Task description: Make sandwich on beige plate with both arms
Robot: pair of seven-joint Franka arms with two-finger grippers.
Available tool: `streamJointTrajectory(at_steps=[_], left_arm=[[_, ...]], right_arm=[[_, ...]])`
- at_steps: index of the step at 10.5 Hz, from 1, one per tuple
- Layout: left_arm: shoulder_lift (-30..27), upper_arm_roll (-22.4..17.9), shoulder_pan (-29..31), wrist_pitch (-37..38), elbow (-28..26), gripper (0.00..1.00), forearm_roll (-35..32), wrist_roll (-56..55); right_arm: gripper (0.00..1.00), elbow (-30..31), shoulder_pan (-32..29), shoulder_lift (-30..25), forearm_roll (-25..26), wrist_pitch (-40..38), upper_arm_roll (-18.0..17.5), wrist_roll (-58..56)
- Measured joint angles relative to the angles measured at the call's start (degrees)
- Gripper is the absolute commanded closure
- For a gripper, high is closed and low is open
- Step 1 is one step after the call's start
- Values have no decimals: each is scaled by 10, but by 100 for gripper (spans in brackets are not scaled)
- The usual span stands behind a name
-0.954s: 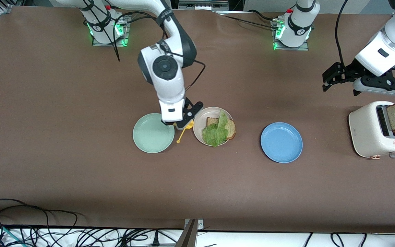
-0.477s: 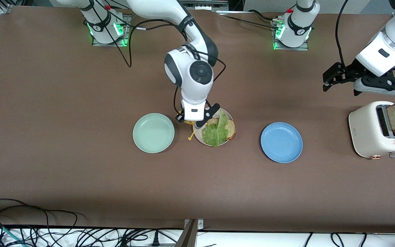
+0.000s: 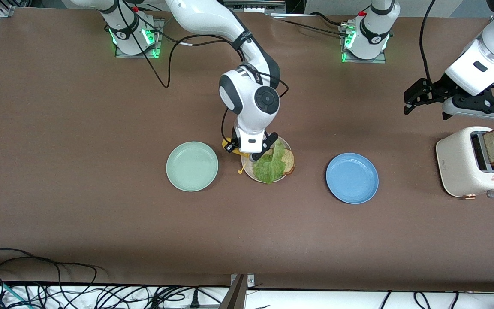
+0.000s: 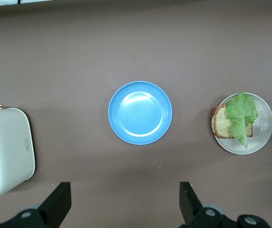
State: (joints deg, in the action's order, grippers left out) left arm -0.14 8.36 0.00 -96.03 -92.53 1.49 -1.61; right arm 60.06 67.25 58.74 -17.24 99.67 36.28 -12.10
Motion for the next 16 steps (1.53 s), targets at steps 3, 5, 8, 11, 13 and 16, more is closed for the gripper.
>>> streamJointTrajectory(at_steps=[3, 5, 8, 11, 13, 16], left_arm=[[0, 0, 0, 0, 0, 0, 0, 0], [0, 0, 0, 0, 0, 0, 0, 0], [0, 0, 0, 0, 0, 0, 0, 0], [0, 0, 0, 0, 0, 0, 0, 0], [0, 0, 0, 0, 0, 0, 0, 0], [0, 0, 0, 0, 0, 0, 0, 0]], right_arm=[[100, -17, 8, 24, 13, -18, 2, -10], [100, -34, 11, 38, 27, -48, 3, -40], [100, -49, 12, 52, 37, -70, 3, -74], [100, -61, 12, 54, 38, -83, 5, -91], [100, -65, 12, 54, 38, -85, 6, -93], [100, -79, 7, 39, 38, -84, 13, -93]])
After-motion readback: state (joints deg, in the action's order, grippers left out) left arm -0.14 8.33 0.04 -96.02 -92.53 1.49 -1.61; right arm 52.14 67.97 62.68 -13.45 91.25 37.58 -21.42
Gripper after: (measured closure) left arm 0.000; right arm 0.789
